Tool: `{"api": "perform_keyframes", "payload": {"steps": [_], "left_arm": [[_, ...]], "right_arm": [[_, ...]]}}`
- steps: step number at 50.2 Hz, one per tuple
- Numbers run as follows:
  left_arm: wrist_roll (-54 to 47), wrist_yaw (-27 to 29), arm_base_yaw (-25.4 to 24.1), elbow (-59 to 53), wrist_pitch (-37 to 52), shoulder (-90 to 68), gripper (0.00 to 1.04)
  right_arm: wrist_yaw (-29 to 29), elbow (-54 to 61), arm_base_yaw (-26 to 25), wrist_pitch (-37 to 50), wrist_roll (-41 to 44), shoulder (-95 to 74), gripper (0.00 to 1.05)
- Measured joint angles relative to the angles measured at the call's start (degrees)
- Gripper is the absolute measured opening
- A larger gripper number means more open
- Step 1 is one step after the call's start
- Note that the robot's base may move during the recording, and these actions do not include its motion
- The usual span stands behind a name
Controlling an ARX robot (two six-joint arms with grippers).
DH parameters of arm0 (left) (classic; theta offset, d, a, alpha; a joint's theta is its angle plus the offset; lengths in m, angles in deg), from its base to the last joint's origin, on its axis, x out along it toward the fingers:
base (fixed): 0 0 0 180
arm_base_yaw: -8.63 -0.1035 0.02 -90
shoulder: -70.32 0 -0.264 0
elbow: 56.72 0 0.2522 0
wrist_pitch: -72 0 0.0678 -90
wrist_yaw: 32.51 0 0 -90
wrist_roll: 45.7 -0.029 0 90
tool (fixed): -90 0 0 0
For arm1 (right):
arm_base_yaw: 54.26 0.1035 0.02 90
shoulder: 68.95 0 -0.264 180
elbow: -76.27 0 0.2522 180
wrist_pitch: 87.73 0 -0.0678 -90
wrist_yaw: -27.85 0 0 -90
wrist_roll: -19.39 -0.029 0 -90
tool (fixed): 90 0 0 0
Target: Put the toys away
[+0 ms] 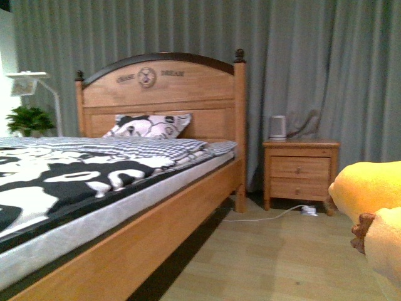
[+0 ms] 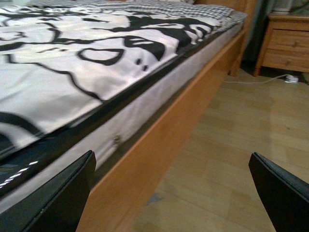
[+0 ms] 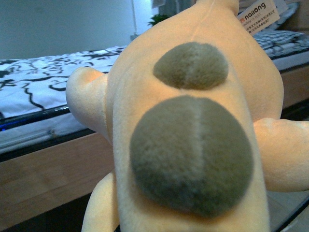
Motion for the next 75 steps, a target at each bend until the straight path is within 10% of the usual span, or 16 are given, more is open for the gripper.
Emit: {"api": "perform_keyframes", "payload": {"steps": [75], "left_arm": [[0.0, -0.2, 0.0, 0.0, 0.0, 0.0, 0.99]], "right_arm": [[-0.1, 0.0, 0.0, 0.0, 0.0, 0.1, 0.07]]}}
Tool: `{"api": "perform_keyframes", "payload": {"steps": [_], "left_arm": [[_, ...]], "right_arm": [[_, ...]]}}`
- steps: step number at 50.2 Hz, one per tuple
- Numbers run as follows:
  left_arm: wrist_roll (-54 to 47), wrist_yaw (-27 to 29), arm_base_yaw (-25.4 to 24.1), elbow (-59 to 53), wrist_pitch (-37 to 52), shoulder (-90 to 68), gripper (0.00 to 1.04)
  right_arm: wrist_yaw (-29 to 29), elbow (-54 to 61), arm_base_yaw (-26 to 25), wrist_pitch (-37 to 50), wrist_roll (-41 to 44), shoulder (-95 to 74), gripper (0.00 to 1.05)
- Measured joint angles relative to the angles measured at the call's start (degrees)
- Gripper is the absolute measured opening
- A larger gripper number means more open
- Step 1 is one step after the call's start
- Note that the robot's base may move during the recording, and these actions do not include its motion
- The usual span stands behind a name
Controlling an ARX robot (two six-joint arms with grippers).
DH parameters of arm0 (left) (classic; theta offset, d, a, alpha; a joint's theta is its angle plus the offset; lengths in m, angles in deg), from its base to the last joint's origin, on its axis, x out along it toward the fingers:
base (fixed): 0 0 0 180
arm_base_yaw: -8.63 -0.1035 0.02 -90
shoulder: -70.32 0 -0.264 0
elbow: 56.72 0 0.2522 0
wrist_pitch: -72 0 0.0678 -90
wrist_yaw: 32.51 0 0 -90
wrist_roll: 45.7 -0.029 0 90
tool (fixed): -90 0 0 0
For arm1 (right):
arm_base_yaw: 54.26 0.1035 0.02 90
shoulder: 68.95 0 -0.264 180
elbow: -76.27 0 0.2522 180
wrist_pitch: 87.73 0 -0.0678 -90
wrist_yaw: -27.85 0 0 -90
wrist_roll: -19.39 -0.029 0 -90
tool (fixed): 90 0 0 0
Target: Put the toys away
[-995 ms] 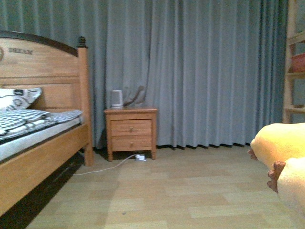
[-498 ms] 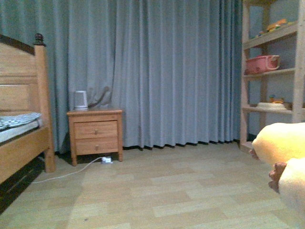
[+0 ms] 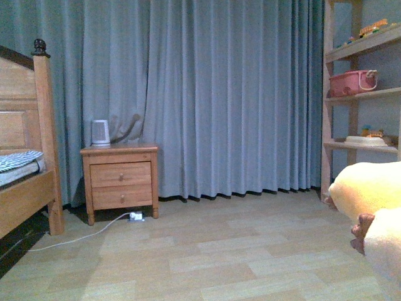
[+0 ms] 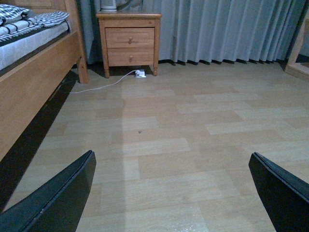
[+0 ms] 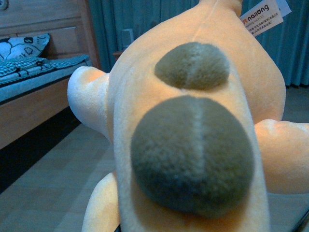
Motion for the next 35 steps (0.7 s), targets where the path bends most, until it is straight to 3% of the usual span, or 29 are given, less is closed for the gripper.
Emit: {"api": "perform_keyframes", "payload": {"steps": [35], "left_arm": [[0.0, 0.2, 0.0, 0.0, 0.0, 0.0, 0.99]], "right_arm": [[0.0, 0.0, 0.0, 0.0, 0.0, 0.0, 0.07]]}}
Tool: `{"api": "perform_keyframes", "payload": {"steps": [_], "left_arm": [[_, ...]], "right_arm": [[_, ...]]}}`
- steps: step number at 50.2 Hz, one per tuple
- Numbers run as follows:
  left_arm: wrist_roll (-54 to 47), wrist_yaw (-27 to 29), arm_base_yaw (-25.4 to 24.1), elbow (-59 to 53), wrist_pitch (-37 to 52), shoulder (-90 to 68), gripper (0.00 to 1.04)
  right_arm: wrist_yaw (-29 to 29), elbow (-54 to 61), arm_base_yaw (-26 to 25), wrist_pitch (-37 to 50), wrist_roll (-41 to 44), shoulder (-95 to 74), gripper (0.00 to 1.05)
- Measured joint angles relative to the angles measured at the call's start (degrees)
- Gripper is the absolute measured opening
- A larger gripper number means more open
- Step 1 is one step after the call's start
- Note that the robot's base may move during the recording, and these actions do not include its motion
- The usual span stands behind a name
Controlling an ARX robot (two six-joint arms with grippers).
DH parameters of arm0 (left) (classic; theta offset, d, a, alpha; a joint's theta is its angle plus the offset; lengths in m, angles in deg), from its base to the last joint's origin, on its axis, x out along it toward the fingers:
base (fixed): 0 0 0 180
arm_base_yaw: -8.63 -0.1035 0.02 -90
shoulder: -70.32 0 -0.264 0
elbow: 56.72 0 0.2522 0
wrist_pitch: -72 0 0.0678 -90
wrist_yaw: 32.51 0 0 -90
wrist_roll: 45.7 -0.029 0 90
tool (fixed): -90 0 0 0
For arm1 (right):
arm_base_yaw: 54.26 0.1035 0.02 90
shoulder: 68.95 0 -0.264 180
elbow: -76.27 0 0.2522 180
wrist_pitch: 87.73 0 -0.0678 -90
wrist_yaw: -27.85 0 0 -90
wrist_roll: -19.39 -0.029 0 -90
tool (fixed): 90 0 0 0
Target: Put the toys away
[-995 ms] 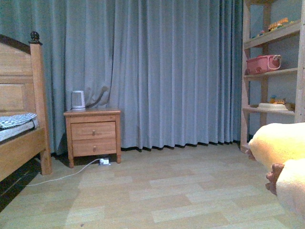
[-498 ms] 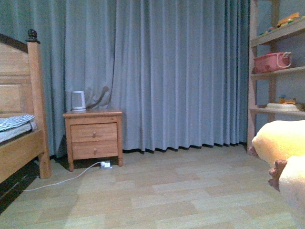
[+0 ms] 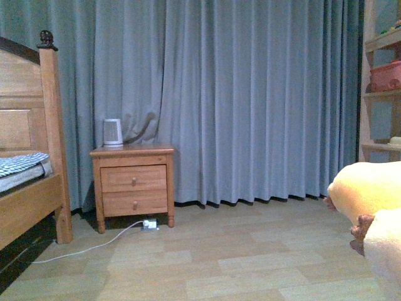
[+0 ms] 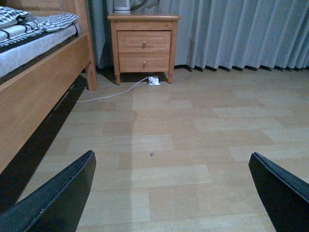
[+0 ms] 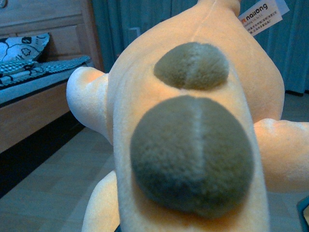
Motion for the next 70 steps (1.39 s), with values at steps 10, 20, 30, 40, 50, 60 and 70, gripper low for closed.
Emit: {"api": "perform_keyframes", "payload": {"steps": [10, 20, 30, 40, 50, 60, 70], "left_arm": [[0.0, -0.2, 0.0, 0.0, 0.0, 0.0, 0.99], [0.0, 0.2, 0.0, 0.0, 0.0, 0.0, 0.99], [0.0, 0.0, 0.0, 0.0, 0.0, 0.0, 0.99], [0.0, 0.0, 0.0, 0.0, 0.0, 0.0, 0.99], [0.0, 0.0, 0.0, 0.0, 0.0, 0.0, 0.99], [0.0, 0.0, 0.0, 0.0, 0.0, 0.0, 0.99], [0.0, -0.1, 0.0, 0.0, 0.0, 0.0, 0.99]], "right_arm": [[0.5, 0.0, -0.1, 0.0, 0.0, 0.0, 0.07], [-0.5, 0.0, 0.1, 0.0, 0.0, -0.1, 0.07], [0.0, 0.0, 0.1, 0.0, 0.0, -0.1, 0.07], [0.2, 0.0, 0.1, 0.0, 0.0, -0.1, 0.07], [0.0, 0.0, 0.1, 0.0, 0.0, -0.1, 0.07], [0.0, 0.0, 0.0, 0.0, 0.0, -0.1, 0.07], [0.0, 0.0, 0.1, 0.0, 0.0, -0.1, 0.07]]}}
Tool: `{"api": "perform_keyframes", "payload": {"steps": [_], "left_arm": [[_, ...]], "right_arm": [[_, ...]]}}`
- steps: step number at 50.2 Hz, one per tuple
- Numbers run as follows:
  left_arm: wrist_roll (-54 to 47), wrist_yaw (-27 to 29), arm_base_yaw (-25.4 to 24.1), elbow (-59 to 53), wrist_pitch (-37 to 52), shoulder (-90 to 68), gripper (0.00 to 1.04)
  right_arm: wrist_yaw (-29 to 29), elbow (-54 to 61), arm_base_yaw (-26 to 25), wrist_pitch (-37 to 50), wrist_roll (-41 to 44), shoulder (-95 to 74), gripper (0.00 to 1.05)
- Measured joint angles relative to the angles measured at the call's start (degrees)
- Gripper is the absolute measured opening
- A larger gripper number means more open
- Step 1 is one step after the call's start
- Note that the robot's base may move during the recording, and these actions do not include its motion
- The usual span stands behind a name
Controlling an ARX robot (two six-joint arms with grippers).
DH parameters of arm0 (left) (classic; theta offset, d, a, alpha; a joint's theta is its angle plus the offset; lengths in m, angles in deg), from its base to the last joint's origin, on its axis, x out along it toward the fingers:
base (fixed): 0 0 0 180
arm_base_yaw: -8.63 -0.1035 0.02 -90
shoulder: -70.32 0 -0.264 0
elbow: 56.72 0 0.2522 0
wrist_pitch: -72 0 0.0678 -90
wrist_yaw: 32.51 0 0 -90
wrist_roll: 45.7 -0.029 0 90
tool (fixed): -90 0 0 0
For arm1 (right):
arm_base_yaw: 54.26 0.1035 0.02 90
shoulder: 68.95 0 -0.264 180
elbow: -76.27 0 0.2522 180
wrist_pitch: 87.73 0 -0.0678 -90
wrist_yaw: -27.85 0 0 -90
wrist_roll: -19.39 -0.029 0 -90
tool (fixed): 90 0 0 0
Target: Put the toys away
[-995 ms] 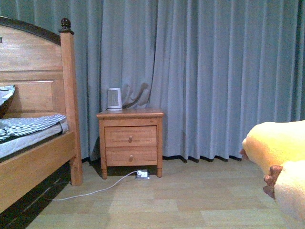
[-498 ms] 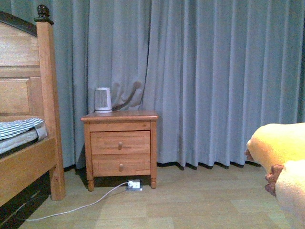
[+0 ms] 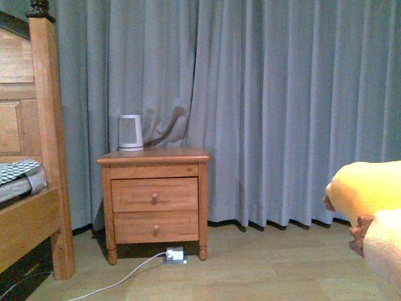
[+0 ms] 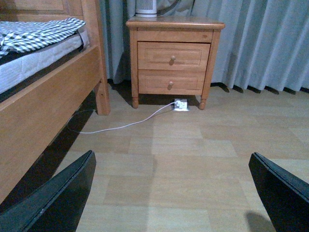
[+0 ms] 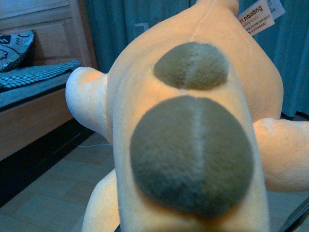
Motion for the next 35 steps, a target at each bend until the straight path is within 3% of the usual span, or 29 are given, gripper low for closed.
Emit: {"api": "perform_keyframes", "payload": {"steps": [35], "left_arm": [[0.0, 0.0, 0.0, 0.0, 0.0, 0.0, 0.99]], "right_arm": [[0.0, 0.0, 0.0, 0.0, 0.0, 0.0, 0.07]]}}
